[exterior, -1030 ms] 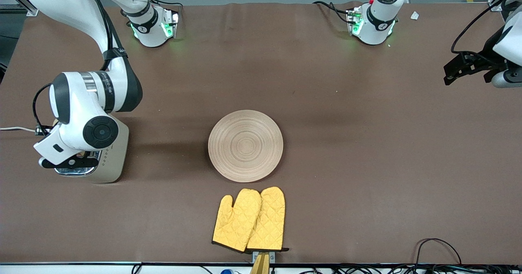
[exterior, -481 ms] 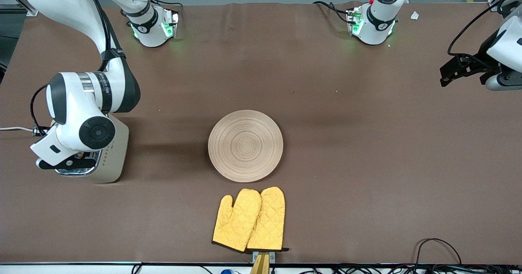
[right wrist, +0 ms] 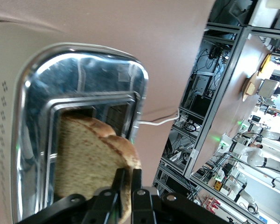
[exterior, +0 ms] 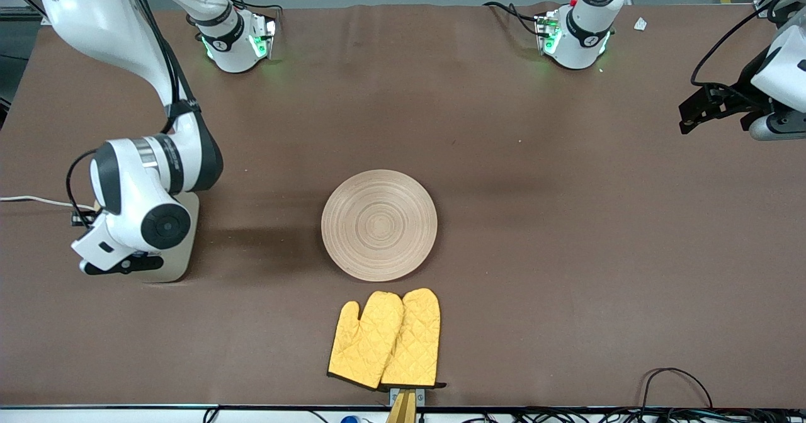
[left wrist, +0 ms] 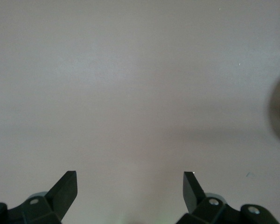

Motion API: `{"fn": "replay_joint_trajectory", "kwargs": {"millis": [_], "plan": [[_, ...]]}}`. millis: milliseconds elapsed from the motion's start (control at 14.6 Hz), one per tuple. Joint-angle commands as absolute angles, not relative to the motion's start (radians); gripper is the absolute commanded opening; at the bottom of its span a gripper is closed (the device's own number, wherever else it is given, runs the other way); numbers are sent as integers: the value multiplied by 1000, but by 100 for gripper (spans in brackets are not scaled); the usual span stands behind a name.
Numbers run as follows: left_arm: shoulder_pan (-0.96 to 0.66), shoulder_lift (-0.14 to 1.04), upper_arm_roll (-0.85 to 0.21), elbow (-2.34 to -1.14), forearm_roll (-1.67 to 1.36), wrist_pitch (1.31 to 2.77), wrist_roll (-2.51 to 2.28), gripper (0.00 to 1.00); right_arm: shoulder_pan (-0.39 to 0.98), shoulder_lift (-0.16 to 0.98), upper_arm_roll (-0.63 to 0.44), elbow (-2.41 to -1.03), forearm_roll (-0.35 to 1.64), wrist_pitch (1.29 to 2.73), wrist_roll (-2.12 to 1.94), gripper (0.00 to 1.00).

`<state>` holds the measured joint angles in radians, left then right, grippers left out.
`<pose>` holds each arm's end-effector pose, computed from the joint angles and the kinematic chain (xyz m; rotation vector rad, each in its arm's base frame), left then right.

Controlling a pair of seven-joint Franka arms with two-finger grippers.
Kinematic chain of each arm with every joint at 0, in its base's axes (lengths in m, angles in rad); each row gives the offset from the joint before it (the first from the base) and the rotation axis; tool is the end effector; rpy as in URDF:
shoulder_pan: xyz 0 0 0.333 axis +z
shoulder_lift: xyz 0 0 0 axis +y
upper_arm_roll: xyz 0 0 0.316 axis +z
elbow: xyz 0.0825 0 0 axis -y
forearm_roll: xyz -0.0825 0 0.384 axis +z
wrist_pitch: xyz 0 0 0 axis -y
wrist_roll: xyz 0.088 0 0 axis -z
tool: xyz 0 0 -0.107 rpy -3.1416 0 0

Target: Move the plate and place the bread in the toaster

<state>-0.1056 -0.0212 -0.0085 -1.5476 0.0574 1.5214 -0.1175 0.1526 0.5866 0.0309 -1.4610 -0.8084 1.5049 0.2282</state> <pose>0.5404 -0.0556 0.6429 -3.0839 -0.0094 -0.0026 0.6627 0.0366 0.3402 2.2336 0.1507 -0.4122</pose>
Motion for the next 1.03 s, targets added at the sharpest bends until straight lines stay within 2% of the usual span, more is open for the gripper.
{"fn": "replay_joint_trajectory", "kwargs": {"millis": [0, 412, 549, 824, 961], "plan": [[-101, -21, -9, -1539, 46, 1508, -107, 100, 149, 609, 52, -1419, -815, 1502, 232, 100], [-106, -20, -9, -1539, 46, 1508, -107, 100, 167, 470, 93, -1269, -770, 1445, 218, 100], [-107, -20, -9, -1539, 46, 1508, -107, 100, 155, 427, 92, -1214, -613, 1443, 219, 100], [-106, -20, -9, -1539, 46, 1508, -107, 100, 95, 289, 83, -1210, -316, 1486, 219, 100], [-106, -20, -9, -1539, 46, 1508, -107, 100, 17, 186, 78, -1318, -156, 1570, 212, 100]]}}
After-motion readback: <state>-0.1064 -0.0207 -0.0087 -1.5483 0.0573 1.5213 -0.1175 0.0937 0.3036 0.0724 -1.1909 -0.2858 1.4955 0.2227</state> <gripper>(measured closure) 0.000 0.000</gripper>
